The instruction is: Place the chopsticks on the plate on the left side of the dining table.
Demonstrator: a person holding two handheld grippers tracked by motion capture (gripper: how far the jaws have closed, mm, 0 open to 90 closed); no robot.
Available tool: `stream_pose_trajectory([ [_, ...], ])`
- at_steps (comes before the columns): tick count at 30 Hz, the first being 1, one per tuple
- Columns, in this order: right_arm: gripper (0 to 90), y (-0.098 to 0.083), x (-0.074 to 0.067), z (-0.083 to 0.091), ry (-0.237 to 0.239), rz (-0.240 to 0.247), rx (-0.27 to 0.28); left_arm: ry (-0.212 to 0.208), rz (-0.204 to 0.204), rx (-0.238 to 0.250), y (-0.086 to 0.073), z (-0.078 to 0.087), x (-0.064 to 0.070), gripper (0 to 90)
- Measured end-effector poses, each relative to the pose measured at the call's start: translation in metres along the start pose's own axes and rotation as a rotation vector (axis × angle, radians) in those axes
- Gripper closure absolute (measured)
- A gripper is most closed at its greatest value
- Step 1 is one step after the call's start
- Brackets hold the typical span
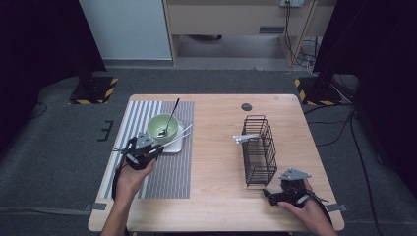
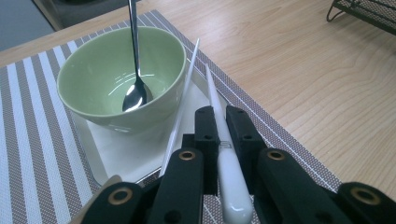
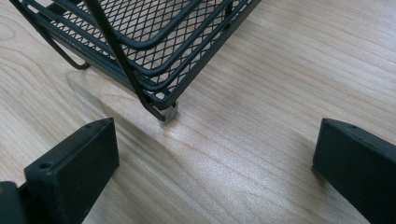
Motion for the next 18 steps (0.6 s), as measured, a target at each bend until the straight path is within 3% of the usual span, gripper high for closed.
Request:
stream_pose_trajectory([
  [12, 0.3, 0.000, 0.000, 0.000, 0.000, 0.000, 0.000, -0.005, 0.036, -0.014, -0.018, 0.002, -0.004, 83.0],
  [18, 0.3, 0.000, 0.000, 0.000, 0.000, -0.001, 0.001, -0.004, 0.025, -0.044, -0.025, 0.000, -0.002, 83.0],
])
Point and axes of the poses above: each handheld gripper's, and its own axes: z roughly backward along the jaws, y roughly out of its top, x roughly to its right, the point moved 2 cm from there along -z, roughly forward along the jaws, and after that the axes turned 8 degrees about -z, right-handed, at the moved point
